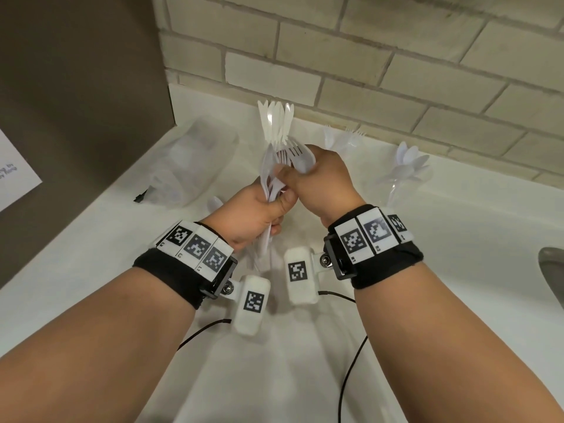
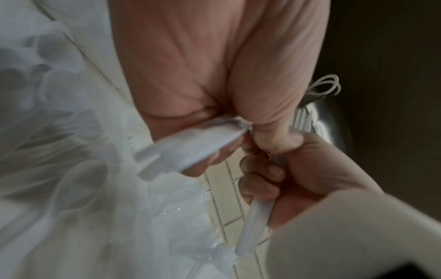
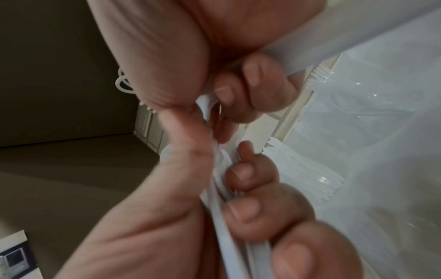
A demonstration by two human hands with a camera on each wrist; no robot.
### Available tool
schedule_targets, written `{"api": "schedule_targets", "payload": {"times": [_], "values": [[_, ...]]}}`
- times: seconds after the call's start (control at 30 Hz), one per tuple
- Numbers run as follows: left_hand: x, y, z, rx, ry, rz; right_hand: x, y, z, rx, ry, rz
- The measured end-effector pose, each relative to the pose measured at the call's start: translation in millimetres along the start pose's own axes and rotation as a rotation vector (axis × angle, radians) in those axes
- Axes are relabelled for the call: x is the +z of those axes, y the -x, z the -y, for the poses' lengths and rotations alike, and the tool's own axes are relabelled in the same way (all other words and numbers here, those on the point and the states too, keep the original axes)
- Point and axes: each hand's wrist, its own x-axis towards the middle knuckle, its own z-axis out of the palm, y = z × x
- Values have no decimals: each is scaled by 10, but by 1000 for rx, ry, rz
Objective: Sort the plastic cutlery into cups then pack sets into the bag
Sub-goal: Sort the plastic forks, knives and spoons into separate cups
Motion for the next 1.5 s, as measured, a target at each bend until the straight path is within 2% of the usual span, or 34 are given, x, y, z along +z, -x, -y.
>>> {"api": "schedule_targets", "payload": {"times": [0.1,0.27,0.43,0.6,0.73,0.93,1.1,1.3,1.5], "values": [[27,-19,-19,-72,149,-29,34,-36,-32,21,-30,-45],[67,-77,-68,-86,155,-217,100,-20,-64,7,-46,-137],[69,-59,-124,-130,222,-190,59,-46,-128,15,-118,-289],[65,-36,-91,-142,159,-159,-54,-81,-59,43,-292,-383],[62,-36,-58,-148,83,-185,-140,-90,-18,38,-420,-344],[73,-23,-64,-146,33,-180,-160,-80,-12,129,-566,-285],[5,1,-46,-119,-143,-144,-232,-97,-56,147,-295,-157],[2,10,-49,-116,-247,-104,-189,-115,-99,67,-99,-22],[22,7,-49,-113,-314,-87,-149,-125,-113,52,-54,-38]]}}
